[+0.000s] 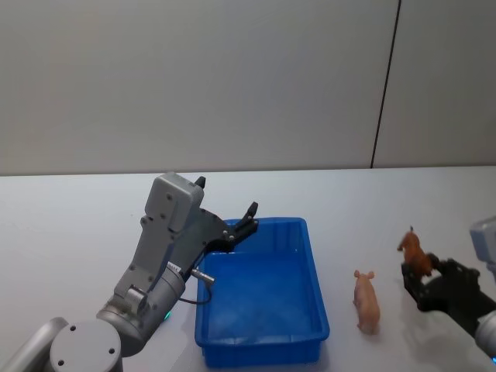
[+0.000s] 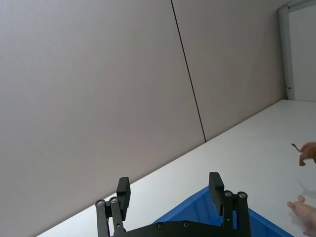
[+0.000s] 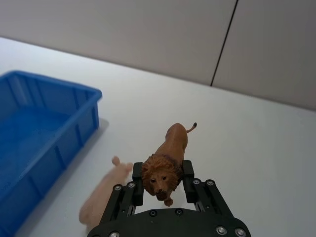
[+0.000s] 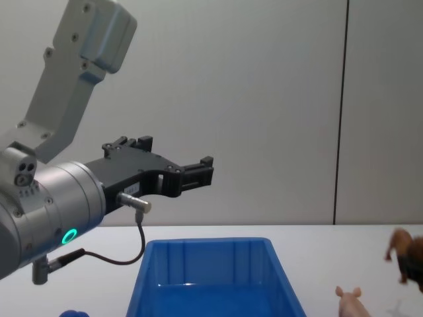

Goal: Pick up the two dolls from the table and place them into the box.

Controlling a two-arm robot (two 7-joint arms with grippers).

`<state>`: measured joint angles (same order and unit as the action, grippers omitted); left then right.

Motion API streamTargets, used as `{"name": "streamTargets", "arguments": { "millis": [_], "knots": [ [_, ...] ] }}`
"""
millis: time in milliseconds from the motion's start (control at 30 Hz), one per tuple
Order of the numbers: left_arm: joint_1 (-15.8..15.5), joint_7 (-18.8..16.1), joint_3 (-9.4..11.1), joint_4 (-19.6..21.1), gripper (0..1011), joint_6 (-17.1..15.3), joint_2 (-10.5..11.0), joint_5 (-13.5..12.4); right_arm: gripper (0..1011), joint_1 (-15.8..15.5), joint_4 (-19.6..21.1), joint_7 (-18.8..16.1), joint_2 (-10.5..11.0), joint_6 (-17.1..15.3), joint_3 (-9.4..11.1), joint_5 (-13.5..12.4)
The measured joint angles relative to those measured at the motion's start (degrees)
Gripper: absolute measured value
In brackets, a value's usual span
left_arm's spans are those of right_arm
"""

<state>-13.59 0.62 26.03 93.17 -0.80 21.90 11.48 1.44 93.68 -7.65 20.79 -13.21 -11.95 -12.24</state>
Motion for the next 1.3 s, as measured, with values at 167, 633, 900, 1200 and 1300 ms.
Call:
{"name": "streamTargets", "arguments": {
  "millis": [167, 633, 900, 1200, 1300],
  "knots": [
    [0.0, 0.0, 0.0, 0.0, 1001, 0.0, 0.0, 0.0, 439, 1.0, 1.3, -1.4, -0.5, 0.7, -0.3, 0.8],
    [0.0, 0.0, 0.0, 0.0, 1001, 0.0, 0.0, 0.0, 439, 6.2, 1.2, -10.0, -3.8, -0.4, -2.4, 1.8],
    [0.0, 0.0, 0.0, 0.0, 1001, 0.0, 0.0, 0.0, 439, 9.7, -1.4, -15.7, -6.3, -2.5, -3.9, 1.6],
    [0.0, 0.0, 0.0, 0.0, 1001, 0.0, 0.0, 0.0, 464, 14.0, -6.6, -21.6, -9.5, -5.7, -5.6, 0.2],
    [0.0, 0.0, 0.0, 0.0, 1001, 0.0, 0.0, 0.0, 559, 15.2, -8.3, -23.0, -10.4, -6.4, -6.1, -0.2]
  ]
}}
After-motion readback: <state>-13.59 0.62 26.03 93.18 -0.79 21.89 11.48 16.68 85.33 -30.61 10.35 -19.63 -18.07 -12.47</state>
